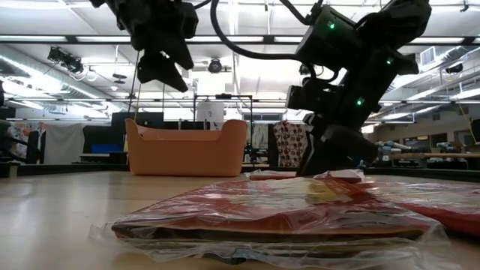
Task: Sort popcorn bags into baskets
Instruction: Put the red popcorn bag into the orange bin
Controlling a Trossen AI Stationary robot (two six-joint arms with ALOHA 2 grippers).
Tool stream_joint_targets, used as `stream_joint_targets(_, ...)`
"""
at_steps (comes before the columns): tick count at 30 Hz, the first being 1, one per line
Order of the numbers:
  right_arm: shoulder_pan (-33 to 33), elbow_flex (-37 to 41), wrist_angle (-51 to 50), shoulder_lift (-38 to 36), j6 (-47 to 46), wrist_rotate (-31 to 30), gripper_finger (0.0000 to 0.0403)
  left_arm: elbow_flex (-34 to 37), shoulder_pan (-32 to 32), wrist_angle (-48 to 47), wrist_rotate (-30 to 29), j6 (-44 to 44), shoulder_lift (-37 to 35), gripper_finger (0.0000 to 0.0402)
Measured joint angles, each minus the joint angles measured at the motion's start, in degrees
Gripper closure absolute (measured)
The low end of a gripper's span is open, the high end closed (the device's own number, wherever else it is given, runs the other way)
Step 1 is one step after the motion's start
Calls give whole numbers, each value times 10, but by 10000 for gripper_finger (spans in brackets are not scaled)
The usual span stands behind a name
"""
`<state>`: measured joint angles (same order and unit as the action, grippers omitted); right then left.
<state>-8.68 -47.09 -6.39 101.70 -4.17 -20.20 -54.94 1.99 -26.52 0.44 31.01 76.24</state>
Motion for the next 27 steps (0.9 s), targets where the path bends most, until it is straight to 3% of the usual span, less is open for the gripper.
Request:
stream_joint_targets(7,7,-5,-10,-39,-6,55,394,0,30,62,23,-107,23,155)
stream_joint_targets(13,24,-24,-17,-71,-48,125,392,1,52,125,11,-181,55,155)
stream_joint_targets(20,43,-43,-9,-108,-121,246,396,2,62,168,-25,-207,106,147)
stream_joint_targets(27,49,-45,4,-137,-142,304,396,-1,63,209,-50,-227,133,120)
